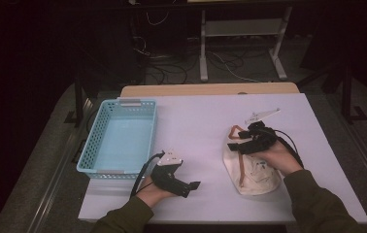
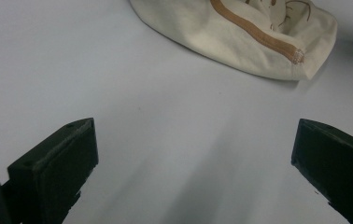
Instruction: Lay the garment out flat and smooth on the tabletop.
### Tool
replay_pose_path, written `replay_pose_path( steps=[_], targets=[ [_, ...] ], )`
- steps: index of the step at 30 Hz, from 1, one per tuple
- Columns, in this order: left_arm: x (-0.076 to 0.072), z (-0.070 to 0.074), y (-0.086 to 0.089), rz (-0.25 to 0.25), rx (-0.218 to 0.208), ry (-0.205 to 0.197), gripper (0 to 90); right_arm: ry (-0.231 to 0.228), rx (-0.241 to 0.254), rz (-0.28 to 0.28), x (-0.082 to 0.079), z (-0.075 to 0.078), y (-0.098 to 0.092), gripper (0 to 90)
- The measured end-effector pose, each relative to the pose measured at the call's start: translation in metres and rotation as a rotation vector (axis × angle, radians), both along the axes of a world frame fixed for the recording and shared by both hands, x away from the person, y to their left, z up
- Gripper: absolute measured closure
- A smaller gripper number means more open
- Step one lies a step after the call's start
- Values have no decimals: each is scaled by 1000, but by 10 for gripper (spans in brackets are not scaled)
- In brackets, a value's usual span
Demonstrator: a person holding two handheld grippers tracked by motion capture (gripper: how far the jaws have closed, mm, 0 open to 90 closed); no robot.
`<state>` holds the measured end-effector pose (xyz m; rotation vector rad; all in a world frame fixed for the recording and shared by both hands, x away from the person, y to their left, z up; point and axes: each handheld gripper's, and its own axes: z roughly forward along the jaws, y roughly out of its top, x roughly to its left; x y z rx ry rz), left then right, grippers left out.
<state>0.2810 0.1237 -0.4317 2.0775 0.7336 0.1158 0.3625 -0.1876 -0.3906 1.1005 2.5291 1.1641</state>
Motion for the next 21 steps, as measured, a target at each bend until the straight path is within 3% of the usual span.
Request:
replay_pose_path(
  steps=[6,14,21],
  targets=[
    [0,0,0,1,-4,1,0,30,-17,-13,11,-11,9,312],
    [0,0,0,-1,-1,-1,0,46,-42,-18,14,-21,14,368],
    [0,1,0,-1,1,-3,0,51,-56,0,13,-26,16,523]
  ],
)
